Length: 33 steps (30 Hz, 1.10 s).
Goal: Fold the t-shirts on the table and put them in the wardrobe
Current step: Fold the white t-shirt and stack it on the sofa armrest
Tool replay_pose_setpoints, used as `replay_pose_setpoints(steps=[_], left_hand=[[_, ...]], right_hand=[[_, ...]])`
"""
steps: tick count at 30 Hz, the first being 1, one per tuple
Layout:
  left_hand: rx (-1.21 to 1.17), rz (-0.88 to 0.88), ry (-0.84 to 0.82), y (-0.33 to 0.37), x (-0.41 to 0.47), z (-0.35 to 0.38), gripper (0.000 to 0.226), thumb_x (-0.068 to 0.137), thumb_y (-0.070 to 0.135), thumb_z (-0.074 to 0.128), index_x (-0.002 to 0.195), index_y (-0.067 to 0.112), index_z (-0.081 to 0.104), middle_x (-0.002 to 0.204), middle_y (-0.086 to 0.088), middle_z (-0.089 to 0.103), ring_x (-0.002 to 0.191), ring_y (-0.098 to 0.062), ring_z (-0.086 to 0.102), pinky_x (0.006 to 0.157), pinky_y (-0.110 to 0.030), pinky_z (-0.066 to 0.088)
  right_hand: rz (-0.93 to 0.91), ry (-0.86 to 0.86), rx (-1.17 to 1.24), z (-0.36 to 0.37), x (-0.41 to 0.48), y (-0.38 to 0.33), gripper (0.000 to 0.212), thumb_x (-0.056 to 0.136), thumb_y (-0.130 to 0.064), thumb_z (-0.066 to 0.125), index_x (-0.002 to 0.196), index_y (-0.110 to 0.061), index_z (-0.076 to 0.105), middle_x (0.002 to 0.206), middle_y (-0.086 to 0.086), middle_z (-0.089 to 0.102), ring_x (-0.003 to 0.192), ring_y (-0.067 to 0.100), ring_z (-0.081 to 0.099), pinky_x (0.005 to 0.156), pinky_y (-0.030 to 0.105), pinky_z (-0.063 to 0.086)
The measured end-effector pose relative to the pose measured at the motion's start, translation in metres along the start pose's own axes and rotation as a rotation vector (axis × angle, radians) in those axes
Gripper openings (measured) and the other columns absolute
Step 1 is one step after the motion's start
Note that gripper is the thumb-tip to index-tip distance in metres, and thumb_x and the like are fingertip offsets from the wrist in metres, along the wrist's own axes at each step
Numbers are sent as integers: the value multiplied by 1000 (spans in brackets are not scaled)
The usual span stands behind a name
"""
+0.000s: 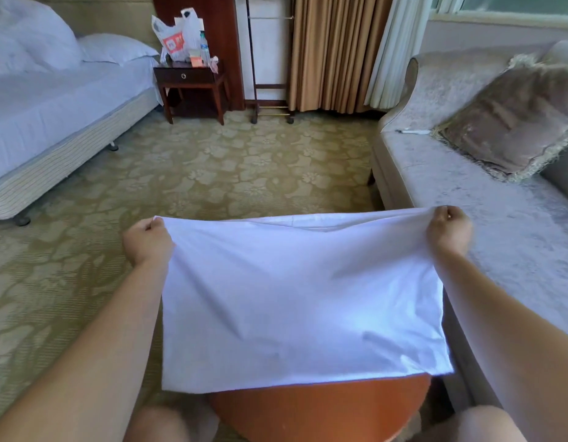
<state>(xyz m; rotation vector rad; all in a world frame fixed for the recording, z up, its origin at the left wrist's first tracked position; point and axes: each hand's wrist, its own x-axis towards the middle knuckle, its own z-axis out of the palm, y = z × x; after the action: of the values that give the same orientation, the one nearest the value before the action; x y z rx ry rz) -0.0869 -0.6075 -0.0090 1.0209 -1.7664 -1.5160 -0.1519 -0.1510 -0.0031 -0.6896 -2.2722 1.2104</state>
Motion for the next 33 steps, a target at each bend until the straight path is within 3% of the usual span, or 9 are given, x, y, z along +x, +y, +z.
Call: replay_pose_setpoints(steps=[4,7,9,12,15,19,21,25,33], left_hand=[[100,-10,24,-17,45,30,30,86,31,54,58,21,54,74,-12,57,68,-25,52,72,-35,50],[166,-24,27,-27,73,53,26,88,29,54,91,9,71,97,-21,70,88,-34,67,89,-45,56],[247,-53,-41,-31,88,68,35,94,23,50,116,1,66,118,-23,65,109,-37,63,96,-46,52],[460,-34,-83,-47,89,86,49,93,32,50,130,1,55,133,-23,56,122,-39,54,102,-45,46],[643,90,-173,-65,48,90,71,92,41,58,149,9,33,154,-19,31,143,-34,26,117,-44,24],[841,282,-341,-86,-22,80,70,93,40,57,151,12,29,157,-18,22,146,-31,16,117,-44,12],[959,303,-427,-95,-50,72,69,94,47,52,151,17,28,158,-13,20,147,-30,14,117,-50,12],[1246,285,-605,-104,-92,59,76,95,64,32,156,26,8,163,-4,-7,150,-27,-8,117,-56,-1],[1344,391,-694,-130,-111,42,79,92,71,11,156,28,-4,162,-5,-19,148,-27,-19,116,-58,-7]], right_hand=[[10,-8,-93,38,33,0,35,98,-20,34,108,1,60,111,29,62,104,41,57,86,41,43],[-3,-42,-145,63,56,5,36,99,-22,34,109,3,59,115,31,60,108,43,55,89,43,43],[-9,-77,-185,78,66,7,37,101,-23,34,115,3,57,120,31,58,113,43,54,93,44,42],[-22,-124,-242,99,63,17,45,103,-26,30,142,-5,39,141,26,44,129,40,43,105,45,33],[-48,-192,-321,105,36,32,54,104,-32,31,153,-13,20,150,21,29,136,40,31,110,49,25],[-218,-344,-483,96,-27,43,49,101,-31,41,145,-11,36,150,17,31,137,36,28,112,52,23],[-245,-495,-578,89,-62,46,54,102,-41,38,150,-18,31,157,12,23,145,29,18,116,54,16],[-280,-752,-735,70,-117,69,66,99,-59,27,155,-26,15,164,4,0,150,26,-3,116,57,4],[-342,-675,-868,48,-133,110,73,92,-71,14,155,-35,6,164,-4,-7,150,22,-8,117,57,1]])
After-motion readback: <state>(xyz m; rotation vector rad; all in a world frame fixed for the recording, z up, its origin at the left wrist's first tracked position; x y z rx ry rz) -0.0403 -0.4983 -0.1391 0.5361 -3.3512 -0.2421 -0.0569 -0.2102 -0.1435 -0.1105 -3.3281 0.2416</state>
